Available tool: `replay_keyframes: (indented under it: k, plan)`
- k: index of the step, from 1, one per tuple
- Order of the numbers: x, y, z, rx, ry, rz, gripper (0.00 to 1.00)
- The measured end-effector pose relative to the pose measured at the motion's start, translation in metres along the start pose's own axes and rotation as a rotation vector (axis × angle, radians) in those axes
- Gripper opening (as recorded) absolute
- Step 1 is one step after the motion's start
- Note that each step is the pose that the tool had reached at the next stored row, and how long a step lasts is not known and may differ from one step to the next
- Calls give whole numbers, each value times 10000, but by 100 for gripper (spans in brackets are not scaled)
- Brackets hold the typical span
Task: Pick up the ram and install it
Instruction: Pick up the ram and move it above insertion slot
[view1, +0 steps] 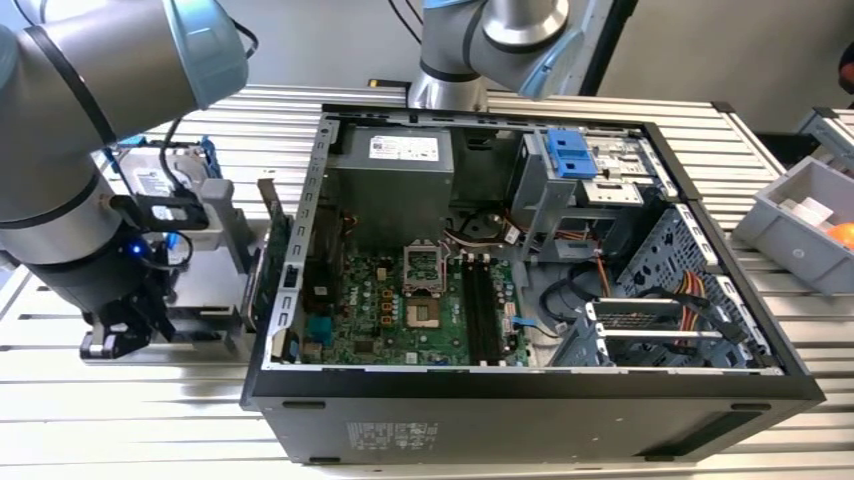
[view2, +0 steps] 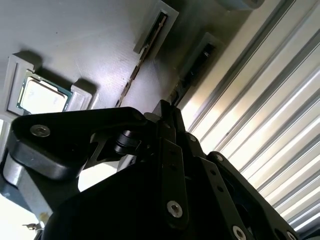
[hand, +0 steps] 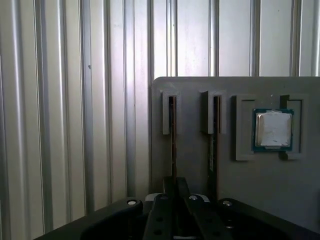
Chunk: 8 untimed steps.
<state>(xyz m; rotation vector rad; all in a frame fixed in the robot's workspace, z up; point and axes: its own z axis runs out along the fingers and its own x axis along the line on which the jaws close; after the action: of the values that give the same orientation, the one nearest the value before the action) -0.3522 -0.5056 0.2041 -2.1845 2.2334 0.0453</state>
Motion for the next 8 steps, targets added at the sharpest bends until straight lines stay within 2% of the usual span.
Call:
replay_keyframes:
  k: [8]
  plan:
    - [-2, 2, -42, -1, 2, 2, 0]
